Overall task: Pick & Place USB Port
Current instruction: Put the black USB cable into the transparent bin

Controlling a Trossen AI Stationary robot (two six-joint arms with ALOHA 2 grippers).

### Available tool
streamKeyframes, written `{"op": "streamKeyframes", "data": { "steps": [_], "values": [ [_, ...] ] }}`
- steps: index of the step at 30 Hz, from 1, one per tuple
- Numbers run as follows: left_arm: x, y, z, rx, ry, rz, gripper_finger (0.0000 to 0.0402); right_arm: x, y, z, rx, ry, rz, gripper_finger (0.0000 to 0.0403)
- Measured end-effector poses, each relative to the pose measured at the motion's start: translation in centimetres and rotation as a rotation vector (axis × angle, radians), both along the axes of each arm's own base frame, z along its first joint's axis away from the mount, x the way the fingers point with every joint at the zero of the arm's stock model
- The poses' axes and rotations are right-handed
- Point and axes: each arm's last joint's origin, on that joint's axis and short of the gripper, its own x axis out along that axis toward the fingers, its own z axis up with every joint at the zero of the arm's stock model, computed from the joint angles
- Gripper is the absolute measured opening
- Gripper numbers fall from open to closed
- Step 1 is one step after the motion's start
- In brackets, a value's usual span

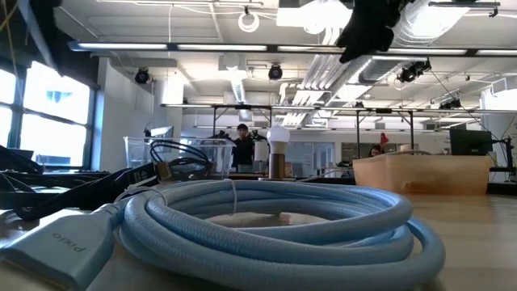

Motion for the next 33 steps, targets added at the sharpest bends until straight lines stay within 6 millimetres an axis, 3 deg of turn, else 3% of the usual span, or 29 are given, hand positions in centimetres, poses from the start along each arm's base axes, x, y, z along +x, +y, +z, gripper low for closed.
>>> {"op": "streamKeyframes", "data": {
  "steps": [8, 17, 33],
  "values": [
    [2.9, 2.2, -0.4, -0.174, 0.087, 0.04, 0.0179, 0.4, 2.8, 0.4, -0.04, -0.056, 0.114, 0.0236],
    [4.5, 3.8, -2.2, -0.423, 0.187, 0.027, 0.0179, 0.1, 4.6, 0.4, -0.114, -0.053, 0.121, 0.0237],
    [2.9, 3.4, -4.5, -0.531, 0.27, 0.133, 0.0179, 0.0, 5.2, 0.4, -0.113, -0.055, 0.137, 0.0238]
  ]
}}
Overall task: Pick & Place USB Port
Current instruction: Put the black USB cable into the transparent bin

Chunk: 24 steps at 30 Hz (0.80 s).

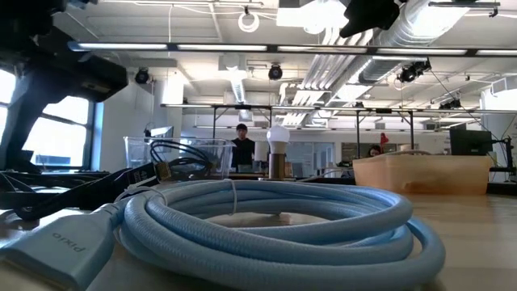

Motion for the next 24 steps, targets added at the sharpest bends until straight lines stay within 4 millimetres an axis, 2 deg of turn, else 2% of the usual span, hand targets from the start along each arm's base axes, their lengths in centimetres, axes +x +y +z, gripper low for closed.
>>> {"op": "streamKeyframes", "data": {
  "steps": [9, 19, 22, 24],
  "values": [
    [-0.3, 0.7, -0.9, 0.1, -0.044, 0.029, 0.0179, 0.0, -0.1, 0.0, -0.011, -0.007, -0.035, 0.0238],
    [-1.0, 1.3, -3.7, 0.084, -0.1, 0.038, 0.0177, 0.0, -0.1, 0.0, -0.009, -0.007, -0.034, 0.0239],
    [-1.1, 1.4, -3.8, 0.121, -0.124, 0.05, 0.0147, 0.0, -0.1, 0.0, -0.011, -0.007, -0.036, 0.0238],
    [-1.0, 1.4, -3.9, 0.144, -0.144, 0.056, 0.0103, 0.0, -0.1, 0.0, -0.011, -0.007, -0.036, 0.0238]
  ]
}}
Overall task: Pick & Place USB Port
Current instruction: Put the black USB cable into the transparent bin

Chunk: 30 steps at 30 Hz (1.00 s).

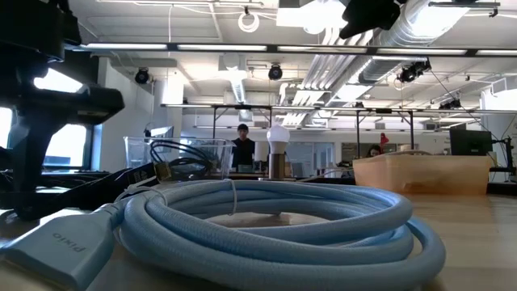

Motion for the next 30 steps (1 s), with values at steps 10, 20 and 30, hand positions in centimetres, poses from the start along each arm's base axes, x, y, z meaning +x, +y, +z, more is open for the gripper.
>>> {"op": "streamKeyframes", "data": {
  "steps": [10, 20, 30],
  "values": [
    [0.6, 0.6, 0.2, 0.187, -0.126, 0.078, 0.0015, 0.8, 0.3, -0.9, -0.009, 0.035, -0.003, 0.0239],
    [1.1, 1.2, 8.8, 0.598, -0.078, 0.164, 0.0015, 2.8, 0.6, -3.3, -0.022, 0.122, -0.046, 0.0238],
    [-0.5, 5.3, 19.5, 0.735, -0.186, 0.344, 0.0015, 3.3, 0.8, -4.0, -0.043, 0.141, -0.069, 0.0239]
  ]
}}
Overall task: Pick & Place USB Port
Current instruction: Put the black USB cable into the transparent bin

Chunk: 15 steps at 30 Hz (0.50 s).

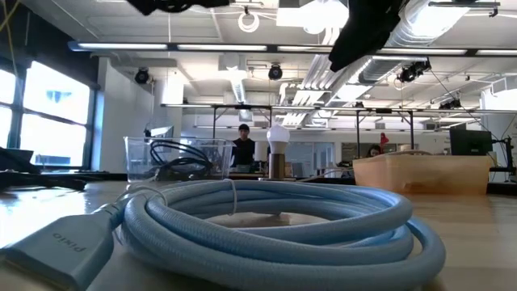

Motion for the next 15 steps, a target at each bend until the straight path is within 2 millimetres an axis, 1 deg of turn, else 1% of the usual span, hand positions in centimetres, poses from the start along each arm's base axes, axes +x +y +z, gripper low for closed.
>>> {"op": "streamKeyframes", "data": {
  "steps": [2, 4, 6, 11, 15],
  "values": [
    [-0.1, 2.1, 0.7, 0.005, -0.049, 0.071, 0.0015, 0.0, 0.2, 0.0, -0.003, 0.001, 0.004, 0.0238],
    [-0.3, 4.2, 0.9, 0.01, -0.037, 0.138, 0.0015, -0.1, 0.5, 0.0, -0.004, -0.001, 0.013, 0.0239],
    [-0.5, 7.0, 1.4, 0.012, -0.067, 0.24, 0.0015, -0.2, 0.8, 0.0, -0.005, -0.004, 0.012, 0.0239],
    [-1.3, 13.3, 0.6, -0.018, 0.012, 0.481, 0.0015, -0.4, 1.7, 0.0, -0.031, -0.011, 0.024, 0.0239],
    [-2.2, 17.6, -0.5, -0.062, 0.105, 0.627, 0.0024, -0.6, 2.3, 0.1, -0.056, -0.019, 0.028, 0.0238]
  ]
}}
